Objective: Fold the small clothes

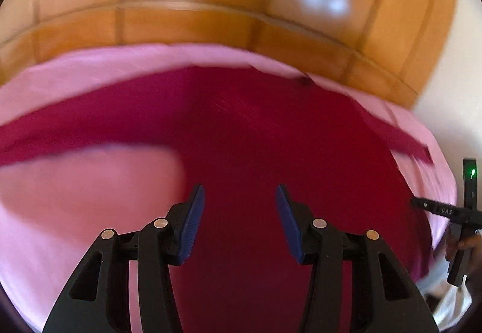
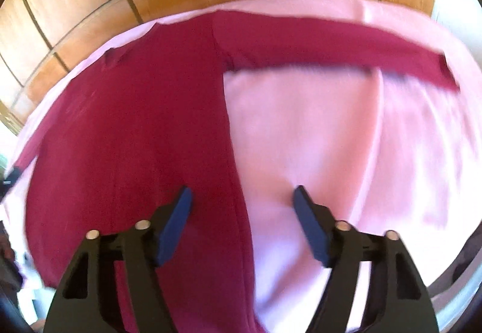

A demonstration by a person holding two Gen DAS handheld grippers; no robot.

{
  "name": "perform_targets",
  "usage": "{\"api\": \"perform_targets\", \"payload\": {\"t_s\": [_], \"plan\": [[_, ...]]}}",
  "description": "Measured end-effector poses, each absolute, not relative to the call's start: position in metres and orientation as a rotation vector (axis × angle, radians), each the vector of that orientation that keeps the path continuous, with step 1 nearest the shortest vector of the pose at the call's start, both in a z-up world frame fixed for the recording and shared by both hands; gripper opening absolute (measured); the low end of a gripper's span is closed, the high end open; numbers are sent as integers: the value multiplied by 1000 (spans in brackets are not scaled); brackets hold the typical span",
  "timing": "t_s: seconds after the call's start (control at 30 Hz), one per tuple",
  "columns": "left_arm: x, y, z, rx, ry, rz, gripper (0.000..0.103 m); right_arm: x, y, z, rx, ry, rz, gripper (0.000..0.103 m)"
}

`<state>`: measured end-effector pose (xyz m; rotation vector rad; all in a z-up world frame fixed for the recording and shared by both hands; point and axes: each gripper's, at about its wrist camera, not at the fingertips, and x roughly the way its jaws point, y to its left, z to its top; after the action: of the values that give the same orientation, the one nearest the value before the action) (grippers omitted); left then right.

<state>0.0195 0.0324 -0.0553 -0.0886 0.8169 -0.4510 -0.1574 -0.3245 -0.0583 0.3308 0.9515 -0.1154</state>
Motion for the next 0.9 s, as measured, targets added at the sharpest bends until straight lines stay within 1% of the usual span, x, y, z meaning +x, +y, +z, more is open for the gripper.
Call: {"api": "perform_targets", "payload": {"t_s": [0.03,0.07,0.1,0.13,0.17,0.2,0.33,0.4,0.5,0.53,0.57,0.6,0.67,0.77,0.8,0.83,0.9], "plan": [[17,28,-60,-88,833,-462,48,-166,-323,-58,320,960,-107,54],[12,20,-67,-73,853,-460,48,-173,-320,-60,304,968,-100,45],[12,16,-72,-53,862,-449,48,-180,-315,-61,287,979,-77,29],[13,14,-76,-39,873,-436,48,-186,-309,-62,266,987,-51,17],[14,17,-80,-40,890,-426,48,-190,-302,-62,219,990,-45,8],[13,20,-86,-49,912,-413,48,-193,-299,-62,186,989,-50,7],[7,27,-90,-86,921,-396,48,-200,-302,-55,159,985,-70,6],[2,27,-93,-73,914,-394,48,-200,-304,-69,134,1018,-76,6],[5,19,-92,-74,920,-385,48,-201,-306,-69,134,1021,-53,8],[7,18,-90,-82,925,-385,48,-201,-310,-65,166,1016,-41,10],[9,19,-89,-88,928,-386,48,-200,-314,-63,188,1009,-36,18],[9,19,-88,-95,928,-389,49,-201,-325,-58,235,991,-41,30],[10,19,-88,-107,927,-396,52,-201,-348,-52,330,954,-66,38],[8,17,-90,-93,924,-386,53,-198,-404,-45,558,870,-153,38],[8,16,-90,-99,923,-390,56,-196,-431,-45,655,824,-188,39],[8,16,-89,-106,924,-396,61,-194,-450,-46,723,791,-220,39],[9,13,-89,-110,927,-397,66,-188,-492,-51,859,715,-294,39]]}}
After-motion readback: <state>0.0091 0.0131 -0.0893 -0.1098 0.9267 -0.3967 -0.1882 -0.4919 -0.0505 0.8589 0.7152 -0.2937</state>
